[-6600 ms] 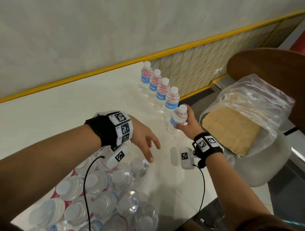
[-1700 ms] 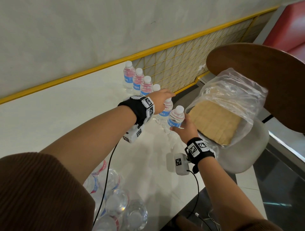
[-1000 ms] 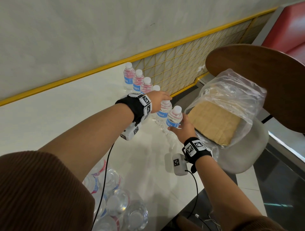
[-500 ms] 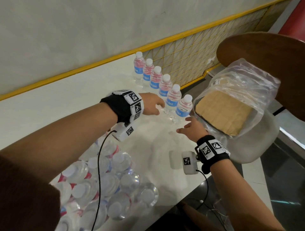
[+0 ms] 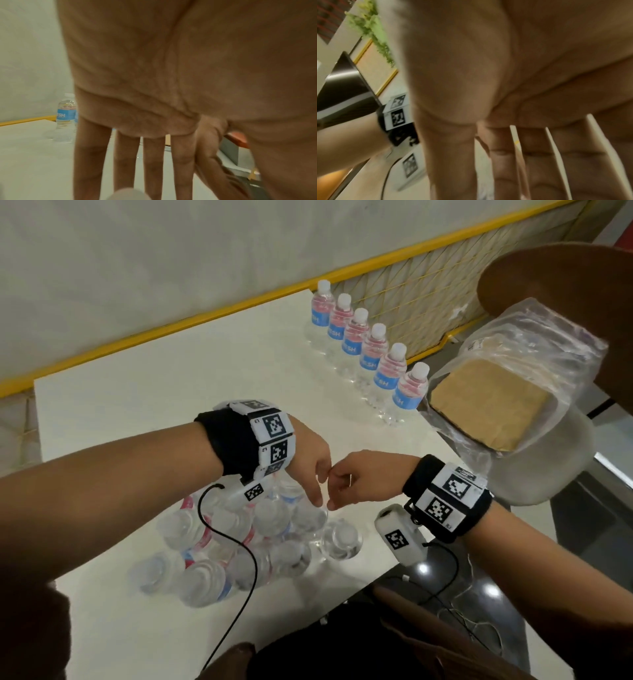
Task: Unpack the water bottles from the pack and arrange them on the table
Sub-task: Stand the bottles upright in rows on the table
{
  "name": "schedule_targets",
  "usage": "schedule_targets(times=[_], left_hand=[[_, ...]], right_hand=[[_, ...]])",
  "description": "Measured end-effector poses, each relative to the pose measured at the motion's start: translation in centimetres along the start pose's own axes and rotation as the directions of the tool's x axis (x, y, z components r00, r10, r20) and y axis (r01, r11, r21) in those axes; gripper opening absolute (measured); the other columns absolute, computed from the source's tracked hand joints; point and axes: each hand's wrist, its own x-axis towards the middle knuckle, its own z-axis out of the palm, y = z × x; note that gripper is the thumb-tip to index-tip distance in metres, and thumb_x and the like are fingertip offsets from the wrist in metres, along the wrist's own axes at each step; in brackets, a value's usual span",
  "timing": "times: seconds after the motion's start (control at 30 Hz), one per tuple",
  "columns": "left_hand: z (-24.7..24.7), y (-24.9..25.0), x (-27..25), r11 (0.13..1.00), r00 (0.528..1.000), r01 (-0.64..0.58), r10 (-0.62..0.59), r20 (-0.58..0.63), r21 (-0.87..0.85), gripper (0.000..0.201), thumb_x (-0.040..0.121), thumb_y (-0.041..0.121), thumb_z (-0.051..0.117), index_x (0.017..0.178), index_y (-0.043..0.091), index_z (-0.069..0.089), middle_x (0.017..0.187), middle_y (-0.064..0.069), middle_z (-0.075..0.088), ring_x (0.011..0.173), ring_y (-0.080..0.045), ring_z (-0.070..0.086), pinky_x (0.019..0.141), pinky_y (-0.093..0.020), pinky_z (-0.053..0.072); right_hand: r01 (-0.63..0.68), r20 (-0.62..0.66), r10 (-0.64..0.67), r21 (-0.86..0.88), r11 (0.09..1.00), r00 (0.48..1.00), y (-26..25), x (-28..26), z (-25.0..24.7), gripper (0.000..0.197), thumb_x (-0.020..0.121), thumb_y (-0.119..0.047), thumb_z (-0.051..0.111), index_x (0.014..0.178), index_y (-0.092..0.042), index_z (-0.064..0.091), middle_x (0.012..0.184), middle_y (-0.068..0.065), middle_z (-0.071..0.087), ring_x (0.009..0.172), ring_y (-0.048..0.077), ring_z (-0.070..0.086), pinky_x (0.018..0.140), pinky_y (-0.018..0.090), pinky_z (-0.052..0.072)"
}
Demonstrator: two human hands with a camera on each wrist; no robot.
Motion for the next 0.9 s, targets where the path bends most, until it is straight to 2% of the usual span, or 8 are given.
schedule_targets(times=[0.07, 0.2, 0.33, 0.4, 0.47, 0.67, 0.8, 0.9], left_hand=[[0.6, 0.2, -0.1, 0.998, 0.999, -0.034, 0.032, 0.031, 0.052, 0.070, 0.076, 0.056, 0.067, 0.135, 0.023, 0.049, 0.133, 0.002, 0.054, 0.118, -0.016, 0.052, 0.088, -0.026, 0.039], [1.5, 1.0, 0.5, 0.973, 0.997, -0.078, 0.071, 0.042, 0.216, 0.071, 0.071, 0.050, 0.076, 0.131, 0.024, 0.050, 0.130, 0.002, 0.053, 0.119, -0.018, 0.050, 0.087, -0.029, 0.040], [1.9, 1.5, 1.5, 0.951, 0.993, -0.115, 0.115, 0.017, 0.286, 0.050, 0.073, 0.038, 0.076, 0.115, 0.015, 0.061, 0.107, -0.001, 0.065, 0.097, -0.020, 0.061, 0.071, -0.026, 0.045], [1.6, 1.4, 1.8, 0.956, 0.992, -0.115, 0.124, -0.018, 0.269, 0.037, 0.076, 0.030, 0.072, 0.107, 0.011, 0.064, 0.089, -0.002, 0.065, 0.079, -0.020, 0.058, 0.057, -0.022, 0.039], [1.1, 1.3, 2.1, 0.963, 0.990, -0.105, 0.126, -0.069, 0.249, 0.029, 0.077, 0.025, 0.069, 0.100, 0.008, 0.064, 0.079, -0.003, 0.059, 0.070, -0.019, 0.052, 0.050, -0.021, 0.033], [-1.2, 1.0, 3.8, 0.987, 0.980, -0.026, 0.056, -0.191, 0.158, 0.026, 0.076, 0.028, 0.069, 0.089, 0.005, 0.066, 0.062, -0.001, 0.049, 0.060, -0.019, 0.046, 0.046, -0.020, 0.030], [-3.6, -0.5, 5.9, 0.997, 0.956, 0.060, -0.046, -0.291, 0.042, 0.033, 0.075, 0.032, 0.071, 0.087, 0.003, 0.063, 0.072, -0.007, 0.056, 0.067, -0.024, 0.053, 0.056, -0.026, 0.038], [-5.9, -2.0, 7.4, 0.987, 0.904, 0.142, -0.160, -0.396, -0.076, 0.031, 0.080, 0.030, 0.067, 0.065, 0.009, 0.050, 0.059, -0.001, 0.047, 0.054, -0.018, 0.047, 0.045, -0.024, 0.033]], right_hand=[[0.022, 0.074, -0.015, -0.094, 0.995, 0.997, -0.9, -0.6, 0.8, 0.028, 0.080, -0.050, 0.066, 0.090, -0.024, 0.064, 0.082, -0.006, 0.060, 0.071, 0.005, 0.052, 0.067, 0.020, 0.040], [0.041, 0.146, -0.008, -0.226, 0.973, 0.989, -1.6, -0.8, 2.9, 0.043, 0.073, -0.055, 0.070, 0.103, -0.025, 0.060, 0.083, -0.011, 0.052, 0.072, 0.004, 0.049, 0.062, 0.021, 0.039], [0.018, 0.064, 0.001, -0.289, 0.957, 0.998, -1.4, -0.5, 3.5, 0.036, 0.077, -0.036, 0.070, 0.104, -0.014, 0.061, 0.071, -0.013, 0.041, 0.062, 0.003, 0.042, 0.051, 0.019, 0.032], [0.001, 0.039, 0.011, -0.287, 0.958, 0.999, -1.2, -0.4, 3.1, 0.031, 0.078, -0.027, 0.066, 0.101, -0.007, 0.062, 0.070, -0.006, 0.048, 0.060, 0.011, 0.044, 0.049, 0.021, 0.031], [-0.023, 0.007, 0.026, -0.265, 0.964, 1.000, -0.7, -0.3, 2.6, 0.029, 0.078, -0.024, 0.065, 0.100, -0.007, 0.061, 0.073, -0.003, 0.049, 0.061, 0.014, 0.045, 0.049, 0.021, 0.031], [-0.090, -0.093, 0.069, -0.240, 0.967, 0.993, 1.7, 0.9, -0.4, 0.029, 0.075, -0.023, 0.069, 0.101, -0.013, 0.062, 0.088, 0.000, 0.055, 0.078, 0.019, 0.053, 0.058, 0.022, 0.041], [-0.178, -0.262, 0.114, -0.238, 0.955, 0.958, 4.2, 2.3, -3.9, 0.029, 0.075, -0.024, 0.069, 0.101, -0.015, 0.061, 0.092, -0.001, 0.049, 0.083, 0.018, 0.048, 0.071, 0.026, 0.038], [-0.194, -0.375, 0.101, -0.218, 0.957, 0.921, 5.9, 4.1, -6.7, 0.029, 0.078, -0.021, 0.068, 0.105, -0.012, 0.061, 0.097, 0.002, 0.047, 0.087, 0.019, 0.047, 0.072, 0.025, 0.035]])
